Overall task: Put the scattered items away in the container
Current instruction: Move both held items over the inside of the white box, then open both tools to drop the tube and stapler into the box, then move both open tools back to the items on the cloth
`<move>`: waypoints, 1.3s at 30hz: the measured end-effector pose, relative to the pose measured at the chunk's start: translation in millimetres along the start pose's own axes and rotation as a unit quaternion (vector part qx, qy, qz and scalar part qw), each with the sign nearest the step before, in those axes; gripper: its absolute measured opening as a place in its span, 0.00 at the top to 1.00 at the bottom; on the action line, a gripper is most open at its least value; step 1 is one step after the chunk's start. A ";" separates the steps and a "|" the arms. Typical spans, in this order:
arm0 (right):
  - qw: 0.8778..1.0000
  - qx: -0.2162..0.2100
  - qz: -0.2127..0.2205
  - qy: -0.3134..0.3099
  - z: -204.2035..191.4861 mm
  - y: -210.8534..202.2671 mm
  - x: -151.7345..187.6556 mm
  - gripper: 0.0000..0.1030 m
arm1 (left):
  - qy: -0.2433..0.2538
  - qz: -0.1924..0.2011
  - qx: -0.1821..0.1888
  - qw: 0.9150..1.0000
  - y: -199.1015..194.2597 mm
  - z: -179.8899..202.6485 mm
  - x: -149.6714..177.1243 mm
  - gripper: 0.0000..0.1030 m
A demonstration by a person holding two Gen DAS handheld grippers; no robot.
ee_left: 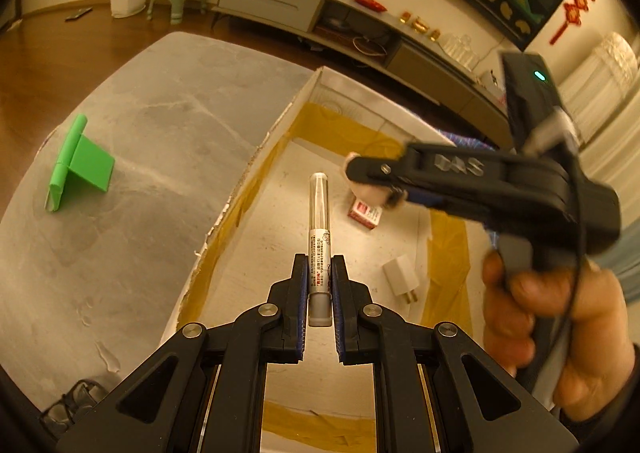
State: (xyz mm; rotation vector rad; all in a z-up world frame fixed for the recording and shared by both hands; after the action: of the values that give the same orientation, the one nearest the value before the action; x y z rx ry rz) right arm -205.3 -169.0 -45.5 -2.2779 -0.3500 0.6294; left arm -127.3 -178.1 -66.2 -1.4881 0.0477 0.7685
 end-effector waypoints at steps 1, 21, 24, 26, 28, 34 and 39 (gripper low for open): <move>1.000 0.008 0.000 0.000 2.7 3.7 -3.6 0.57 | 0.002 -0.001 -0.001 1.000 1.9 0.1 0.5 0.89; 0.995 -0.058 -0.025 -0.084 -15.4 -42.9 64.9 0.38 | -0.003 0.033 -0.021 0.999 -36.6 -16.7 23.5 0.63; 0.988 -0.062 -0.022 -0.141 -28.0 -59.6 95.3 0.38 | 0.009 0.048 -0.009 0.999 -50.9 -6.1 33.2 0.62; 0.984 -0.075 0.000 -0.164 -32.4 -78.6 111.2 0.38 | 0.021 0.063 0.002 0.998 -63.1 4.6 40.0 0.60; 0.980 -0.092 0.025 -0.172 -31.9 -100.2 124.6 0.38 | 0.040 0.081 0.013 0.996 -76.2 19.1 48.0 0.59; 0.976 -0.105 0.096 -0.164 -3.2 -165.3 151.3 0.38 | 0.100 0.091 0.041 0.990 -93.5 73.8 76.6 0.57; 0.978 -0.088 0.127 -0.144 36.5 -200.0 170.9 0.38 | 0.133 0.072 0.061 0.987 -93.7 120.8 95.8 0.55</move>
State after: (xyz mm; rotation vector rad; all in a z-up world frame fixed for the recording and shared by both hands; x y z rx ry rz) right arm -93.1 63.0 18.8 -2.4234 -0.2607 1.1045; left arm -59.4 -18.9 -15.2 -1.4722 0.4002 0.6653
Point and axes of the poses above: each gripper's, at about its wrist camera, not at the fingertips, and y roughly the way its jaws point, z to its right, x to its underside, the point moved 5 cm from there along y, roughly the way its jaws point, and after that the axes turned 15 degrees about -x, right-handed, at the moved point
